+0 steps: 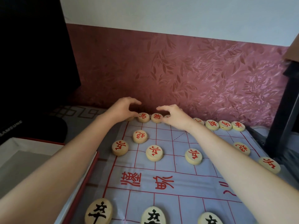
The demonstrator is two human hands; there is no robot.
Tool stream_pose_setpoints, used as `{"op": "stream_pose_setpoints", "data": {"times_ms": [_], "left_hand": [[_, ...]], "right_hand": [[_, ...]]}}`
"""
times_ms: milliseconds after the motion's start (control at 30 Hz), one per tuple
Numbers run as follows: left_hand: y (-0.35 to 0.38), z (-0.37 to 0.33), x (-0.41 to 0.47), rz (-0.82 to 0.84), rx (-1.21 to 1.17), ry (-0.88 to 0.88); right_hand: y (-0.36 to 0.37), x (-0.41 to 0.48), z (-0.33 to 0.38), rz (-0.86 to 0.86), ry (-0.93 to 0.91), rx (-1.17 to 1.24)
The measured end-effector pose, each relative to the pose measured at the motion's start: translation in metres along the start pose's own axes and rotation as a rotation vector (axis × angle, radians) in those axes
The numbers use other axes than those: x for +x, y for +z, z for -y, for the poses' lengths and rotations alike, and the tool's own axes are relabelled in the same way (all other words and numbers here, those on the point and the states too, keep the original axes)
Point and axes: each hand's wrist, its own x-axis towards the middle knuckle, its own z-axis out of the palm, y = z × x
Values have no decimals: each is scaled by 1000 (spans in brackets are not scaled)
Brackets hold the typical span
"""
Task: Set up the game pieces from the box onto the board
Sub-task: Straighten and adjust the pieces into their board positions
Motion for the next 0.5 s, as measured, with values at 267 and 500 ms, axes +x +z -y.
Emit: {"op": "stream_pose_setpoints", "data": {"times_ms": [267,500], "left_hand": [[17,-6,9,197,52,35],[23,-4,10,175,32,13]], "right_hand": [[6,18,-2,100,-54,-119],[4,6,4,20,-67,-81]]}}
